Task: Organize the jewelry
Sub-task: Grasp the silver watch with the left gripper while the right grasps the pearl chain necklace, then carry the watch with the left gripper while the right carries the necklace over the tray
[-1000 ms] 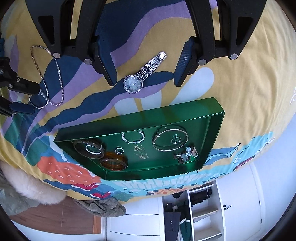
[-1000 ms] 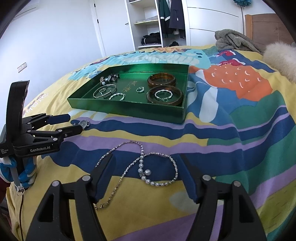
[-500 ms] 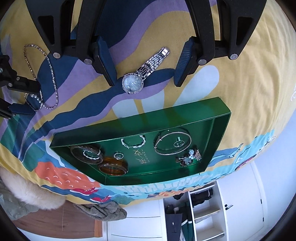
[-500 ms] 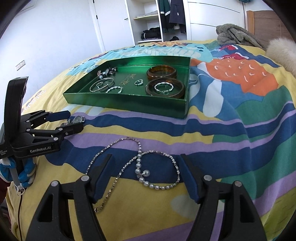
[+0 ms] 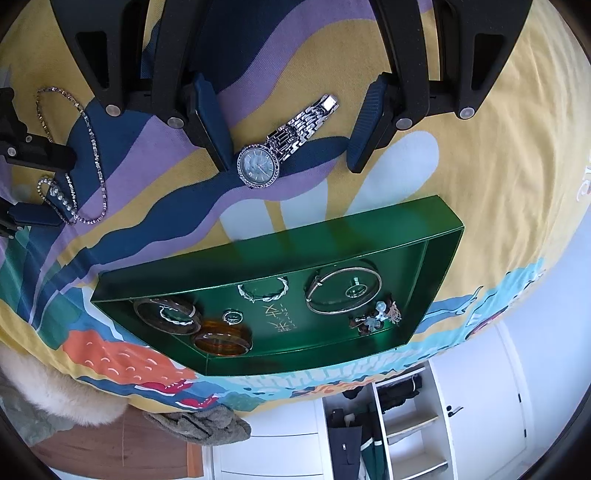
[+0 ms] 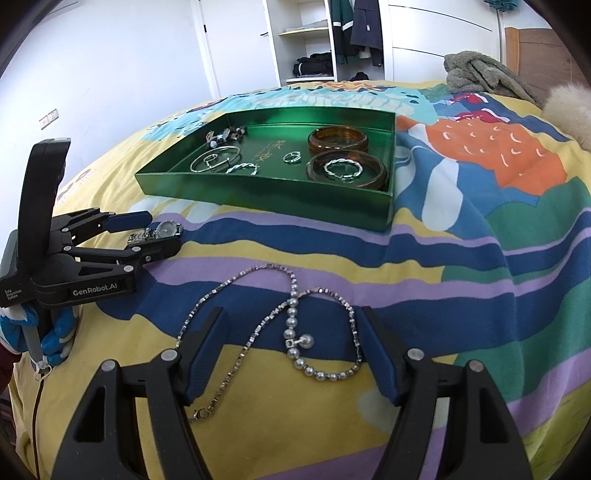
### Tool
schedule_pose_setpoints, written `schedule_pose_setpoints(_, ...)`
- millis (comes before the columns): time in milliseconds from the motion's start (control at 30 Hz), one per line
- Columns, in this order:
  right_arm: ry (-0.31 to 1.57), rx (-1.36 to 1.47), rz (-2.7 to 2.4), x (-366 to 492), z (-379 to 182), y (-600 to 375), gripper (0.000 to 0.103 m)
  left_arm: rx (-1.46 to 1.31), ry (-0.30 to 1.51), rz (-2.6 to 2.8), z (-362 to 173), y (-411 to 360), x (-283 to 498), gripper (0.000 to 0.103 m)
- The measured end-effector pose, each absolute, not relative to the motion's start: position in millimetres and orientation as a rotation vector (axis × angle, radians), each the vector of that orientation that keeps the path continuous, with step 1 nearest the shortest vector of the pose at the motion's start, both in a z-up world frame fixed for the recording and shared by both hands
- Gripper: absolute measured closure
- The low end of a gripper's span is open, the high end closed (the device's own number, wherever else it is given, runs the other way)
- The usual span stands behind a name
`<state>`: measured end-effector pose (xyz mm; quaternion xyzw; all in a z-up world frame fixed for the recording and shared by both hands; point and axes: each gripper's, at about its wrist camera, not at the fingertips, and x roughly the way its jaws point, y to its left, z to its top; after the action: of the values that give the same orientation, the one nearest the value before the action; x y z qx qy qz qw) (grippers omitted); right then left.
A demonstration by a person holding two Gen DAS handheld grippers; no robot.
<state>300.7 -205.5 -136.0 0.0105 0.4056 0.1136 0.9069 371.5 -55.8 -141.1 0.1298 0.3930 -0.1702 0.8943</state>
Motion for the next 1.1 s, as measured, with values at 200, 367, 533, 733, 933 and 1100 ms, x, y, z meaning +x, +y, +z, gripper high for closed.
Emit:
schedule_pose_setpoints(200, 0.852, -0.024, 0.217, 303, -139, -198, 0.034, 0.282, 0.829, -0.346, -144, -58, 375, 0.04)
schedule_pose_setpoints(367, 0.866, -0.058, 0.164, 306, -141, -194, 0.067, 0.257, 0.842, -0.374, -143, -55, 379, 0.056)
schedule_pose_setpoints(533, 0.868, -0.025, 0.143, 305, -140, -201, 0.091, 0.244, 0.858, -0.418, -140, -54, 378, 0.079)
schedule_pose_setpoints(733, 0.838, 0.007, 0.154, 293, -132, -204, 0.092, 0.235, 0.841, -0.428, -132, -51, 367, 0.082)
schedule_pose_setpoints(933, 0.751, 0.044, 0.176, 274, -102, -207, 0.092, 0.195, 0.798, -0.442, -107, -43, 354, 0.082)
schedule_pose_setpoints(1100, 0.667, 0.056, 0.192, 269, -65, -205, 0.092, 0.149, 0.757, -0.461, -76, -36, 352, 0.082)
